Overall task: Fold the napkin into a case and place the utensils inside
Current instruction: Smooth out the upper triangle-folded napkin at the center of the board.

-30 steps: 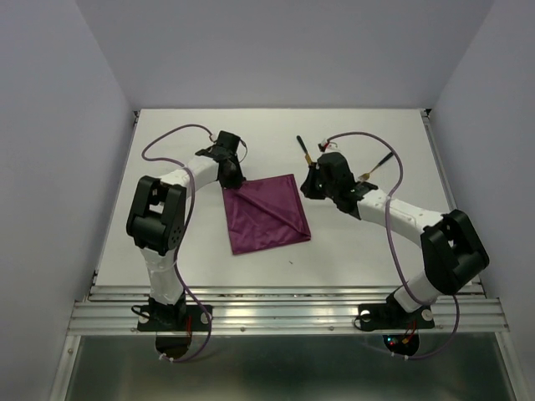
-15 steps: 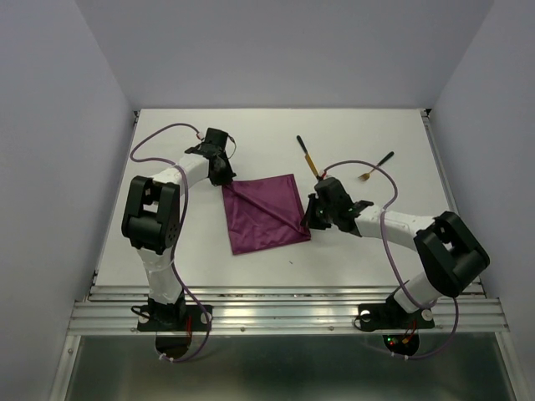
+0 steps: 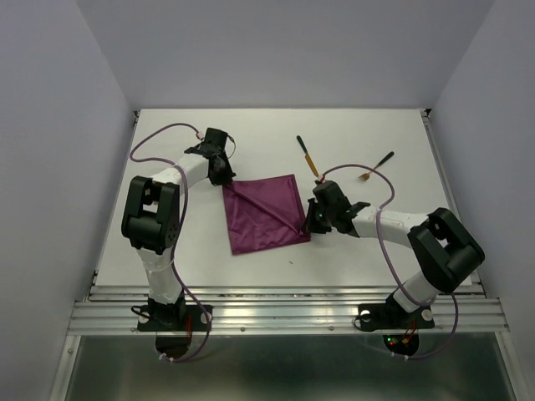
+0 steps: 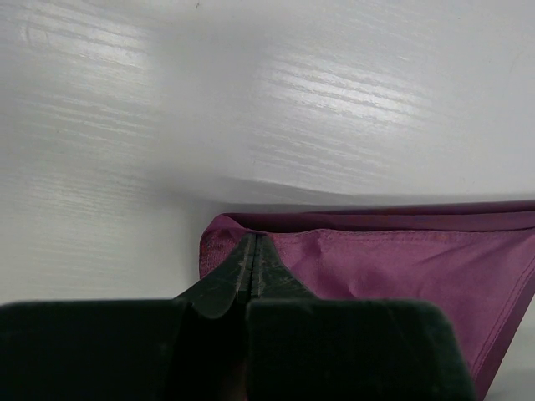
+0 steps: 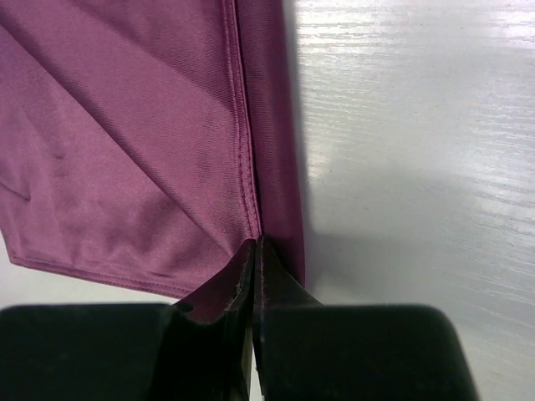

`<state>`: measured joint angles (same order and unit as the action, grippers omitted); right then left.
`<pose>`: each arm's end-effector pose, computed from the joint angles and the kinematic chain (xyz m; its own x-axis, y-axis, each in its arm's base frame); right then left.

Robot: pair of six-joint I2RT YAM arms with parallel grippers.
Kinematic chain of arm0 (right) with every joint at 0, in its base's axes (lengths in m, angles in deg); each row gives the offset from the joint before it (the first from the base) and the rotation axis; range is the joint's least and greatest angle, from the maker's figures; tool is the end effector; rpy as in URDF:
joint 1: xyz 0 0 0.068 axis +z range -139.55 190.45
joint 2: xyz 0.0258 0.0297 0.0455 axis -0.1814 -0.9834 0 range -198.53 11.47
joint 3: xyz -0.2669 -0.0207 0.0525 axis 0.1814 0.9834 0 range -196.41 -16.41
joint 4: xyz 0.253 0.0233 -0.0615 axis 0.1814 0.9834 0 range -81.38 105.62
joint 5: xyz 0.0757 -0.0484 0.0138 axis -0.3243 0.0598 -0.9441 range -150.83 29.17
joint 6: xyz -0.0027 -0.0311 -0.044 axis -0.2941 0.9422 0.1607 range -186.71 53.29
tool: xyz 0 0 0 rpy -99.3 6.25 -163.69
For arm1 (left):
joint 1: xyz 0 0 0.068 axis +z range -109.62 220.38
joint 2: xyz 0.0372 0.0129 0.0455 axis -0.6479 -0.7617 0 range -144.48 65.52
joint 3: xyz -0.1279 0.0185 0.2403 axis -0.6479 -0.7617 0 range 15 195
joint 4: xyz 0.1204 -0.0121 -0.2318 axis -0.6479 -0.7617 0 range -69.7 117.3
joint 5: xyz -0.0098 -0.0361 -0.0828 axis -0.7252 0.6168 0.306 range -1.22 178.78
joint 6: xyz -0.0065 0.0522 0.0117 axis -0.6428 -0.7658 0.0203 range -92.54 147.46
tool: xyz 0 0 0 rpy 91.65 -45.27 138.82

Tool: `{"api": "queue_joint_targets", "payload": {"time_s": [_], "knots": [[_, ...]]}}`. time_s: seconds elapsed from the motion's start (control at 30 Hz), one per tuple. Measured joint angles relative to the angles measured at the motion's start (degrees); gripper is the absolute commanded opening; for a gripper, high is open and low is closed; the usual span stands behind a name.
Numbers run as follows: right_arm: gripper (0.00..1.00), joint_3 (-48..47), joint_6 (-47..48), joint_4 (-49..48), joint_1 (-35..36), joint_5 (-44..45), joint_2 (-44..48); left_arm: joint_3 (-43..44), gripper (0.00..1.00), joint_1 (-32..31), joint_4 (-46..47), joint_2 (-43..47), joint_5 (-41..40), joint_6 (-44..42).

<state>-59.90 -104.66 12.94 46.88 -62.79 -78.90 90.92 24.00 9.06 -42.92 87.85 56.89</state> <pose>0.2419 0.1801 0.1543 -0.8700 0.1218 -0.4777 -0.0959 0.9087 0.4064 0.3951 -0.1154 0.1980 -0.7809 -0.2825 -0.5571 -0.1280 0.9453 -0.2999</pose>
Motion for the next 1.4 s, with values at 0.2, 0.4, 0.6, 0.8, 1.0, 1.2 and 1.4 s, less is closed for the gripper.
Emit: {"api": "queue_joint_targets", "payload": {"time_s": [0.2,0.4,0.6,0.8,1.0,1.2,1.4], "knots": [[0.02,-2.86,0.31,1.49,0.04,0.48,1.75,0.83,0.01,0.00,-0.22,0.04,0.04,0.02],[0.02,-6.93,0.63,0.70,0.04,0.57,0.50,1.70,0.01,0.00,0.55,0.04,0.50,0.20],[0.03,-9.22,0.59,-0.55,0.04,0.52,-5.84,1.90,0.01,0.00,0.90,-0.33,0.59,0.22],[0.03,-9.29,0.20,-0.79,0.04,0.55,-9.01,2.25,0.01,0.00,0.61,-2.43,-0.50,0.15],[0.02,-9.29,-0.07,-1.29,0.04,0.66,-9.01,2.25,0.01,0.00,0.28,-3.23,-1.16,0.07],[0.02,-9.29,-0.33,-1.38,0.04,0.66,-9.25,2.23,0.01,0.00,0.26,-3.23,-1.53,-0.07],[0.02,-9.29,-0.48,-1.86,0.04,0.66,-9.44,2.03,0.01,0.35,-0.04,-3.21,-2.14,-0.11]]}}
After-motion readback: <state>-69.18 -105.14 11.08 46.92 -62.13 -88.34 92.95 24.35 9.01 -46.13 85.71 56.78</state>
